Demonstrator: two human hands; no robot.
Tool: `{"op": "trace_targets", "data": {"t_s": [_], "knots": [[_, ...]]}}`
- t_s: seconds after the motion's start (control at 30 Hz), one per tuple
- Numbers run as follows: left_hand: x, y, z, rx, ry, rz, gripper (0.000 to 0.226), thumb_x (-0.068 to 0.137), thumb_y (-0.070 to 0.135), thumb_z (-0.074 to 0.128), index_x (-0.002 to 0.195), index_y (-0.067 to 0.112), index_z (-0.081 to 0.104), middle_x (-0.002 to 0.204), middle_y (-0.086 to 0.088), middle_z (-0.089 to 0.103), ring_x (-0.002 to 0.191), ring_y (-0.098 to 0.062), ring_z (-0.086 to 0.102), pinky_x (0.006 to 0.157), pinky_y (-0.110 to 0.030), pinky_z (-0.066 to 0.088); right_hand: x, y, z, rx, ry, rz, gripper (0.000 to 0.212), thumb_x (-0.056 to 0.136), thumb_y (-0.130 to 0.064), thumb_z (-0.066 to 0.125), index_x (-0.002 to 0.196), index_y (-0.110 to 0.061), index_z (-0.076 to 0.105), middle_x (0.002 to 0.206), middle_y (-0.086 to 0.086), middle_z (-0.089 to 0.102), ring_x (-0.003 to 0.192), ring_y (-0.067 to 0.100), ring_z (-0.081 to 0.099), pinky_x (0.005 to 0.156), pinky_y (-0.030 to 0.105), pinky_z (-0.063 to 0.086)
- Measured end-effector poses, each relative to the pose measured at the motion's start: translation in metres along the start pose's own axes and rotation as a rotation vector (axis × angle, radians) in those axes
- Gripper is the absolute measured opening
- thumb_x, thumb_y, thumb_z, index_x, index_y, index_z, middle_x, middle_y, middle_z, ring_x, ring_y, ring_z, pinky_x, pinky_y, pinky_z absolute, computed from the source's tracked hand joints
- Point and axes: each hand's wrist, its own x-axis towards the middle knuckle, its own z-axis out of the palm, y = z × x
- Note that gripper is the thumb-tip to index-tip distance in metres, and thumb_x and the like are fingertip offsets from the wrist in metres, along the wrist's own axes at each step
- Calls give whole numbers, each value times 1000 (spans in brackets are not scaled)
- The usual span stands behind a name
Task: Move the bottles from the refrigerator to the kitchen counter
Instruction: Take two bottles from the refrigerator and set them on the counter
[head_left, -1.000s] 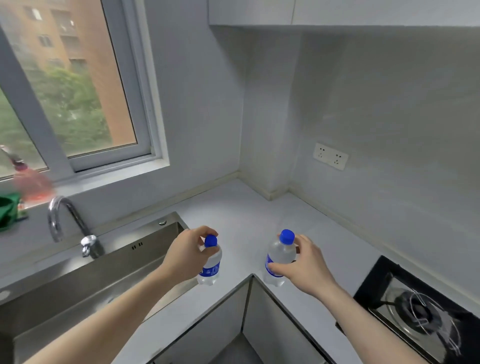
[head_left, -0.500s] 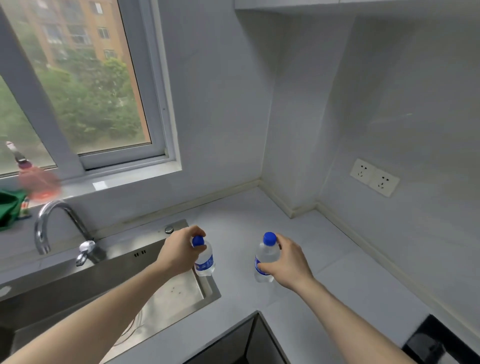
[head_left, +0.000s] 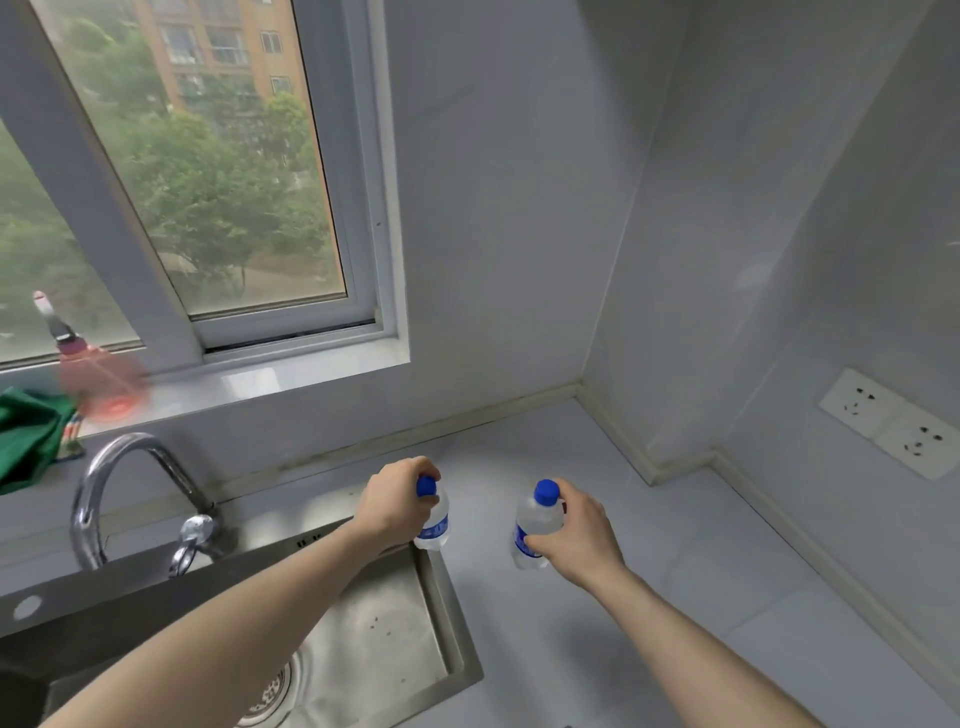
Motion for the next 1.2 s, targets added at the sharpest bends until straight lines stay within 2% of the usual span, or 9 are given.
{"op": "trace_targets", "data": {"t_s": [0.13, 0.33, 0.53, 0.73, 0.97, 1.2], "knots": [[42, -13, 4, -8, -13, -33, 27, 87, 24, 67, 113, 33, 67, 116, 12, 68, 105, -21, 62, 82, -30, 48, 41, -7, 14, -10, -2, 14, 42, 63, -16, 81, 100, -26, 63, 93, -9, 68, 87, 20, 65, 69, 33, 53], [102, -32, 19, -33, -31, -67, 29, 88, 18, 64, 114, 30, 67, 117, 9, 67, 105, -22, 61, 86, -33, 50, 102, -11, 38, -39, -13, 38, 51, 68, -17, 85, 112, -30, 62, 103, -12, 66, 96, 17, 61, 66, 22, 45], [148, -48, 30, -44, -26, -83, 29, 88, 13, 63, 113, 27, 66, 116, 8, 65, 104, -22, 61, 84, -31, 48, 159, -13, 63, -116, -22, 50, 52, 70, -19, 88, 115, -24, 64, 107, -7, 65, 98, 19, 59, 74, 24, 42], [177, -58, 33, -40, -15, -51, 29, 89, 11, 61, 114, 25, 65, 115, 7, 65, 101, -22, 62, 84, -33, 51, 203, -16, 85, -168, -38, 21, 57, 70, -14, 88, 122, -22, 65, 117, -3, 59, 108, 21, 58, 83, 26, 43], [207, -65, 38, -87, -13, -36, 26, 87, 10, 60, 109, 23, 65, 111, 4, 65, 98, -24, 61, 83, -33, 48, 245, -22, 111, -204, -47, 20, 53, 70, -10, 85, 118, -23, 66, 114, -7, 61, 101, 17, 57, 78, 23, 41], [222, -67, 44, -86, 1, 3, 28, 91, 7, 57, 116, 19, 64, 115, 3, 65, 101, -24, 61, 83, -30, 47, 278, -23, 139, -239, -36, 40, 41, 72, -11, 85, 108, -20, 67, 110, -3, 63, 98, 21, 61, 76, 25, 43]]}}
